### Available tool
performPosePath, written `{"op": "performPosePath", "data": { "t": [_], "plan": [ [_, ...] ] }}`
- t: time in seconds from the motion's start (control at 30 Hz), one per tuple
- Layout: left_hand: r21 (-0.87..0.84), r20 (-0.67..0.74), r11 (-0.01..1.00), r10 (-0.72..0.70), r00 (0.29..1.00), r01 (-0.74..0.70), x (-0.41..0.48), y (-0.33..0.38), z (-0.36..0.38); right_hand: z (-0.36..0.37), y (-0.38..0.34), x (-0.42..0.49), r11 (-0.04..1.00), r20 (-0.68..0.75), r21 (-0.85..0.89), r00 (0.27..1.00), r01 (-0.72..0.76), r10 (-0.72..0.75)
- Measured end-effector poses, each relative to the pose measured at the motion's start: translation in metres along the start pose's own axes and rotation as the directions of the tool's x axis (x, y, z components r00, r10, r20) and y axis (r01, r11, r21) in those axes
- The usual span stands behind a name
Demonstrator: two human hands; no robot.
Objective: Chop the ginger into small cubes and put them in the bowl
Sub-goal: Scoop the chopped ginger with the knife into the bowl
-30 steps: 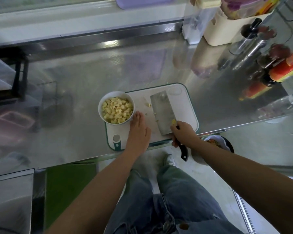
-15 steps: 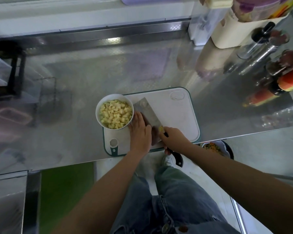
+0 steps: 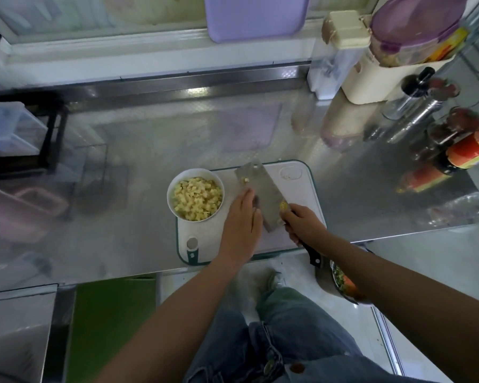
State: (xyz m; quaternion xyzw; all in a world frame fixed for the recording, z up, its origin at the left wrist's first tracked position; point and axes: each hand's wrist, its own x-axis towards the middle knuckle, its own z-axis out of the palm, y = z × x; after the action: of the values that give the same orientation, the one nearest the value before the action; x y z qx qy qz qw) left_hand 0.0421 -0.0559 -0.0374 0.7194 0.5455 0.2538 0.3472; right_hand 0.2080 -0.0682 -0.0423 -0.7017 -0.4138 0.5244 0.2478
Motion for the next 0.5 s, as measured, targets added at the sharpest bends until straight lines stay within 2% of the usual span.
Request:
{"op": "performPosePath", "data": {
  "t": [0.07,0.17,0.23,0.37,0.5],
  "plan": [
    [0.109,-0.068,0.99,0.098,0.993,-0.09,0.004,0.007,-0.007,-0.002,-0.009,-0.002,0.998,-0.008,-0.053,1.0,0.021,-0.021],
    [0.24,-0.16,0.97,0.077,0.984,-0.036,0.022,0.005,-0.03,0.001,-0.025,-0.005,0.991,0.01,-0.121,0.998,0.063,-0.062],
    [0.295,-0.114,0.955,0.056,0.992,-0.02,0.031,-0.004,-0.05,0.007,-0.036,-0.007,0.987,0.036,-0.139,0.997,0.078,-0.074],
    [0.407,0.066,0.907,0.086,0.994,-0.105,0.026,-0.034,-0.087,0.022,-0.054,-0.01,0.981,0.058,-0.165,0.994,0.103,-0.094],
    [0.496,0.009,0.866,0.066,0.998,-0.061,0.01,-0.05,-0.108,0.04,-0.067,-0.011,0.981,0.013,-0.162,0.994,0.11,-0.109]
  ]
}}
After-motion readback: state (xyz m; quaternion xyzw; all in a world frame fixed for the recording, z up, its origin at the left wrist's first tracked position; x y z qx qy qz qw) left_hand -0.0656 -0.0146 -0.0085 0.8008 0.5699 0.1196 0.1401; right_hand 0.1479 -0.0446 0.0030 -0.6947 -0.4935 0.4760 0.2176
